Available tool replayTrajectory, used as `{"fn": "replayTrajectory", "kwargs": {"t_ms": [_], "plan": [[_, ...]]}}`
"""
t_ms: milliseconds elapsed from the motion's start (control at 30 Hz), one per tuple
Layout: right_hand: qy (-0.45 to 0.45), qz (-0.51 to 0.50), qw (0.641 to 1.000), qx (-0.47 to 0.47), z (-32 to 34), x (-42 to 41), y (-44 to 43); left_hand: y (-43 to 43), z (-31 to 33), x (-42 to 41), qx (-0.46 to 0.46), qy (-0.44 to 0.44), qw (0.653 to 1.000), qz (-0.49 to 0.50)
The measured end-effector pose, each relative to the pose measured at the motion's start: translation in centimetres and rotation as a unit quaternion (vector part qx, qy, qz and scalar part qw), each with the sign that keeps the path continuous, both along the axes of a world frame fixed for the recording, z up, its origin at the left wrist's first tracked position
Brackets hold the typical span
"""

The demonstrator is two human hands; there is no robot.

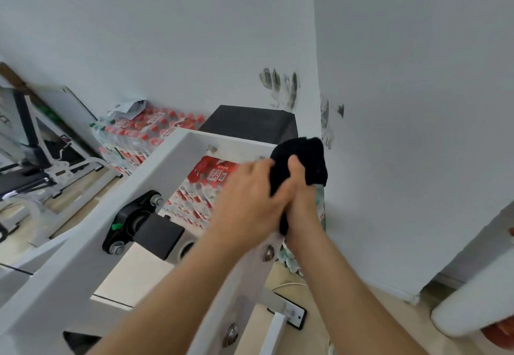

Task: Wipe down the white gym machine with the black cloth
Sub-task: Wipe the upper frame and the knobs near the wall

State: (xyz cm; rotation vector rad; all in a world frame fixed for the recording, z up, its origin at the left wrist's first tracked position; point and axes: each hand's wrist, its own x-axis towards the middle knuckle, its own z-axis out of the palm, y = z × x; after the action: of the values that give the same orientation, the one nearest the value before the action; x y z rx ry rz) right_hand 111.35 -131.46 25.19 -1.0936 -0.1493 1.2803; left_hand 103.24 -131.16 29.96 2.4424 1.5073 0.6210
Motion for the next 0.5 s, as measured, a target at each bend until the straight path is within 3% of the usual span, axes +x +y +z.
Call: {"fn": "replayTrajectory", "kwargs": {"t_ms": [100,233,400,500], "plan": [[0.037,-0.043,0.998,0.017,-0.4,1.5,2.2,0.4,-1.0,3.0,-0.081,0.066,0.994,-0.022],[0.016,-0.057,0.998,0.015,-1.4,2.4,2.9,1.7,-0.9,4.2,-0.082,0.080,0.993,0.041],[-0.051,-0.059,0.997,-0.023,-1.9,0.5,0.5,-0.4,-1.1,2.2,-0.055,0.174,0.982,0.044],[-0.074,-0.008,0.997,-0.031,-2.9,-2.6,-3.2,-3.0,-1.0,-0.4,-0.049,0.205,0.977,0.023]]}}
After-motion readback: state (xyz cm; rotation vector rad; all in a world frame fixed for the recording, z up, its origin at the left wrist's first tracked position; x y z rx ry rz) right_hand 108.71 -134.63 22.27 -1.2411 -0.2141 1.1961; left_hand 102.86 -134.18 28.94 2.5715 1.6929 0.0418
